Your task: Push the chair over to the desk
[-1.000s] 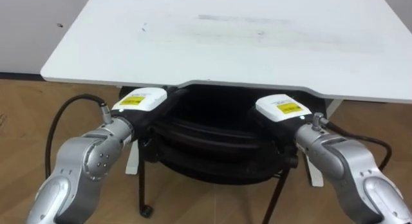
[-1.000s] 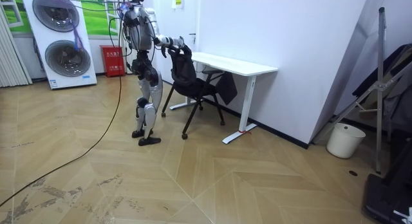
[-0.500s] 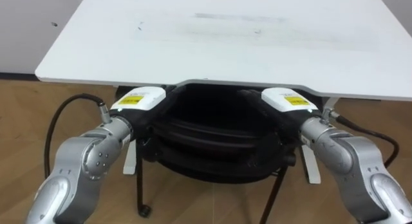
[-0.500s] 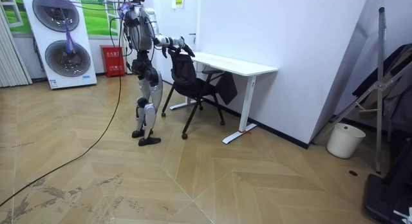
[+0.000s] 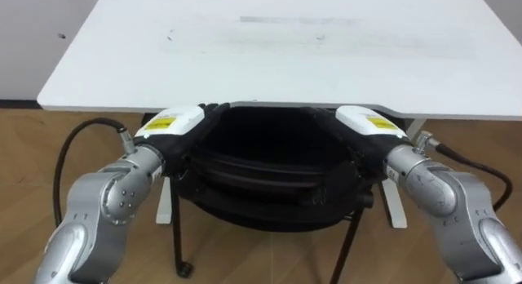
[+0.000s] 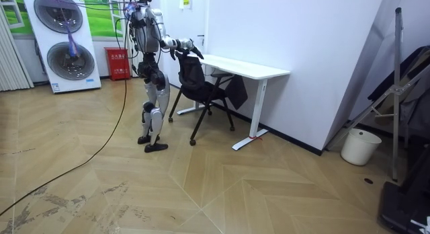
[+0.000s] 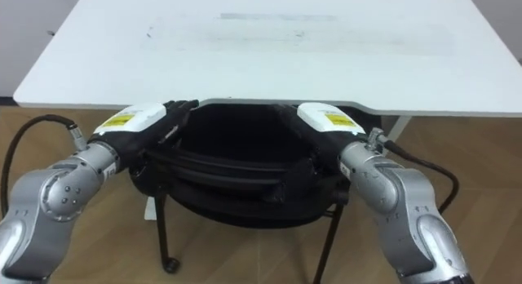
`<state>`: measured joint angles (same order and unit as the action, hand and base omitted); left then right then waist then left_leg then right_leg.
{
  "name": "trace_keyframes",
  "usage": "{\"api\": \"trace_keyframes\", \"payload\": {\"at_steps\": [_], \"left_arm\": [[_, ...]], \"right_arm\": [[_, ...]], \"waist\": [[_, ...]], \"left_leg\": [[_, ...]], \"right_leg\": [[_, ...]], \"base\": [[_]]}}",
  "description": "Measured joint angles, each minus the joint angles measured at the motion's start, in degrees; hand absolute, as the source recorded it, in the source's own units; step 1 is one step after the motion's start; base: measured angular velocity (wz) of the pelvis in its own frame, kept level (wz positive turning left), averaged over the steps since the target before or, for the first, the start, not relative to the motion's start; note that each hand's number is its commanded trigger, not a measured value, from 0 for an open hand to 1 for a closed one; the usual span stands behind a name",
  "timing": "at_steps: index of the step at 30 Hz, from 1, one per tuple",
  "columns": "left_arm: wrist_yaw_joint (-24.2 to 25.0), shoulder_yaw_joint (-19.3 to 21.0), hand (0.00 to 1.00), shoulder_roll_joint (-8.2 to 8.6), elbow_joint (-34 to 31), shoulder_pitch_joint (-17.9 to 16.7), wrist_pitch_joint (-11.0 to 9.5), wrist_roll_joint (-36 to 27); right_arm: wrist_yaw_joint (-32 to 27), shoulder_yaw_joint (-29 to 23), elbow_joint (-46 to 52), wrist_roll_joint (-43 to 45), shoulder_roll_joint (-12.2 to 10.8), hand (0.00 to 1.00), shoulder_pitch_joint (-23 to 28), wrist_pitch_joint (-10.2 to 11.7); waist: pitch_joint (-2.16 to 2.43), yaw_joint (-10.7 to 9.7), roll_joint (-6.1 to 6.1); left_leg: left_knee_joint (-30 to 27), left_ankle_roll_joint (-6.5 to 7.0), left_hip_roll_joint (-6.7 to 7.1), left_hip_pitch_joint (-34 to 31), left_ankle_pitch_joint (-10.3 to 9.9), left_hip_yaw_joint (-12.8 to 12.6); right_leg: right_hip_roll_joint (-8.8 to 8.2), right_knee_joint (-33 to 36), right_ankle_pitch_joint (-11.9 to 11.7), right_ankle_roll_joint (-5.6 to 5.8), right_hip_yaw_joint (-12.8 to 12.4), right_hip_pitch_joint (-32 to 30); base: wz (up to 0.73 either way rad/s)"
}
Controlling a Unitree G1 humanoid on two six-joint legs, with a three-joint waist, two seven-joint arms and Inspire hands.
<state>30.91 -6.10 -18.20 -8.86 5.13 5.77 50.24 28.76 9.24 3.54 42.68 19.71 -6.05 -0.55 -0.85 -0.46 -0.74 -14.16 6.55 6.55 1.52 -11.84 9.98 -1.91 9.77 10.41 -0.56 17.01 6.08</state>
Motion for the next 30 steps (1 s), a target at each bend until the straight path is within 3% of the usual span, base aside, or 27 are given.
{"api": "trace_keyframes", "payload": {"at_steps": [3,4,6,8,11,13,16,20,22,26,29,30], "left_arm": [[-3.0,3.4,0.0,-0.07,-0.2,0.0,-1.7,0.1],[-3.1,4.6,0.0,-0.08,-0.1,-0.2,-2.6,0.2],[-4.3,6.4,0.0,-0.16,-0.1,-0.3,-4.1,0.7],[-8.2,10.8,0.0,-0.23,-0.8,-0.3,-7.0,0.7],[-14.4,18.4,0.0,-0.24,-3.9,-0.3,-9.0,1.2],[-22.3,26.5,0.0,-0.54,-6.2,-0.8,-10.2,0.8],[-31.0,34.5,0.0,-0.77,-8.1,-4.0,-11.6,-2.9],[-40.7,41.7,0.0,0.17,-8.7,-8.6,-12.9,-9.9],[-47.7,45.1,0.0,2.01,-8.3,-10.2,-13.3,-13.8],[-56.5,49.6,0.0,5.32,-7.4,-13.9,-14.1,-20.8],[-62.3,51.1,0.0,7.64,-5.6,-17.3,-14.0,-27.1],[-64.1,50.9,0.0,9.17,-5.1,-19.0,-14.0,-28.9]], "right_arm": [[-0.1,-1.0,0.0,-0.3,0.3,0.0,0.0,2.1],[-0.1,-2.5,0.0,-1.1,0.9,0.0,0.2,3.8],[-0.2,-4.8,0.0,-1.7,1.4,0.0,0.4,5.9],[-1.4,-8.0,0.3,-2.0,1.6,0.0,0.9,8.7],[-5.3,-13.7,3.9,-2.1,1.6,0.0,3.5,10.5],[-13.7,-22.9,7.3,-4.3,1.6,0.0,3.5,10.5],[-24.4,-31.4,10.1,-10.3,1.6,0.0,4.0,10.7],[-34.0,-35.6,11.1,-16.0,1.0,0.0,6.2,11.0],[-39.8,-37.3,11.1,-21.1,0.9,0.0,8.3,11.1],[-48.0,-40.2,10.9,-26.9,-0.6,0.0,12.5,11.2],[-53.6,-40.9,10.8,-29.9,-4.1,0.0,17.4,10.9],[-55.2,-40.8,10.8,-31.5,-5.6,0.0,19.5,10.6]], "waist": [[0.11,-0.5,0.22],[0.09,-0.4,0.29],[0.11,0.2,0.25],[0.14,0.8,0.31],[0.21,1.0,0.38],[0.6,1.3,0.97],[1.2,1.9,1.61],[1.3,2.4,1.81],[1.21,2.2,1.93],[1.08,2.6,2.41],[1.1,2.6,2.43],[1.13,2.6,2.48]], "left_leg": [[0.0,0.0,-0.08,0.0,0.0,-0.9],[0.2,0.01,-0.27,0.0,0.0,-2.1],[0.3,0.09,-0.34,0.1,0.1,-2.2],[0.4,0.12,-0.33,0.1,0.1,-2.4],[0.4,0.18,-0.34,0.2,0.1,-2.4],[0.7,0.19,-0.31,1.0,0.1,-2.5],[1.8,0.19,-0.54,2.8,0.1,-3.5],[2.7,0.19,-0.9,3.5,0.1,-4.9],[2.8,0.19,-0.93,3.5,0.1,-5.3],[3.3,0.33,-1.12,3.3,0.0,-6.6],[3.3,0.33,-1.15,3.2,0.0,-6.6],[3.3,0.34,-1.15,3.0,0.0,-6.6]], "right_leg": [[-0.05,0.0,0.0,0.0,-0.1,0.0],[-0.06,0.0,0.0,0.0,-0.3,0.0],[-0.01,0.1,0.0,0.0,-0.7,-0.1],[-0.02,0.1,0.0,0.01,-1.0,-0.1],[-0.05,0.0,0.0,0.01,-0.9,0.0],[-0.11,-0.2,0.0,0.02,-0.7,0.7],[-0.01,-0.3,0.0,0.03,-0.8,2.0],[0.19,-0.3,0.0,0.03,-1.2,2.0],[0.17,-0.3,0.0,0.05,-1.3,2.0],[0.12,-0.3,0.1,0.23,-1.2,1.8],[0.14,-0.2,0.1,0.24,-1.3,1.6],[0.15,-0.2,0.1,0.24,-1.3,1.4]], "base": [[-0.01],[0.0],[-0.07],[-0.03],[0.04],[0.0],[-0.07],[-0.09],[-0.02],[-0.01],[-0.01],[0.0]]}}
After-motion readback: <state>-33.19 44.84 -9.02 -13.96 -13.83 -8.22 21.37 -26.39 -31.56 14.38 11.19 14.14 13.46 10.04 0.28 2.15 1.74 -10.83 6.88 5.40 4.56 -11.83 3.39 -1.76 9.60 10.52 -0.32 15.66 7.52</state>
